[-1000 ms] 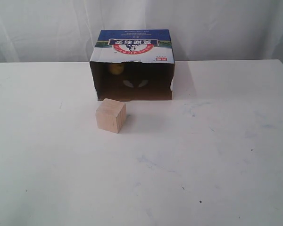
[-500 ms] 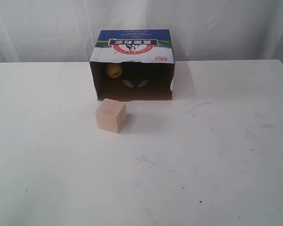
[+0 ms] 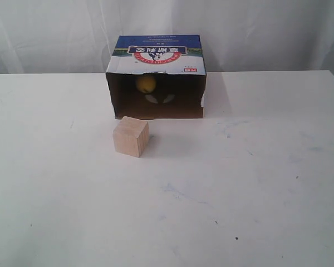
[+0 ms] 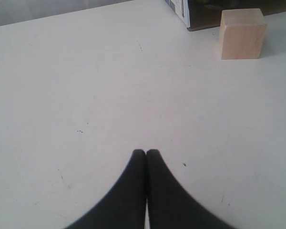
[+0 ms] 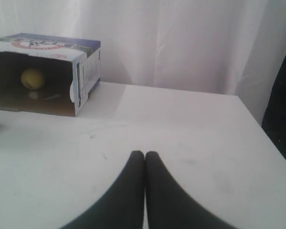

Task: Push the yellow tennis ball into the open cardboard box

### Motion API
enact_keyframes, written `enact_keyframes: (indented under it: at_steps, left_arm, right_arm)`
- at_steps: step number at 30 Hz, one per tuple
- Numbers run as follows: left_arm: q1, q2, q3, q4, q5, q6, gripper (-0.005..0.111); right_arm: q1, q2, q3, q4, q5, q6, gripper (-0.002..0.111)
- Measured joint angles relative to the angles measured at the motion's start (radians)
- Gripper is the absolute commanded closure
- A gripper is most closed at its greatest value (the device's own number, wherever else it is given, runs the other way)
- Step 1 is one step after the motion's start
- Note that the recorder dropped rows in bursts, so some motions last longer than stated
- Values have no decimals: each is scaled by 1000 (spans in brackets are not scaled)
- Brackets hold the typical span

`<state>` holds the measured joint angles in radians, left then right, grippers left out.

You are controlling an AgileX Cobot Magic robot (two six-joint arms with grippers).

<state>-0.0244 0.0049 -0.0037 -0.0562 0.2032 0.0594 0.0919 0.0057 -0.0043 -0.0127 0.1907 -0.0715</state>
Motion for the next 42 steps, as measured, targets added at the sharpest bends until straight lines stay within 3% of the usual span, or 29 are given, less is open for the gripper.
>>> enact_keyframes:
  at_steps: [42]
  left_arm:
    - [0, 0, 0, 0, 0, 0, 107]
  right_arm:
    - [0, 0, 0, 13, 114, -2, 108]
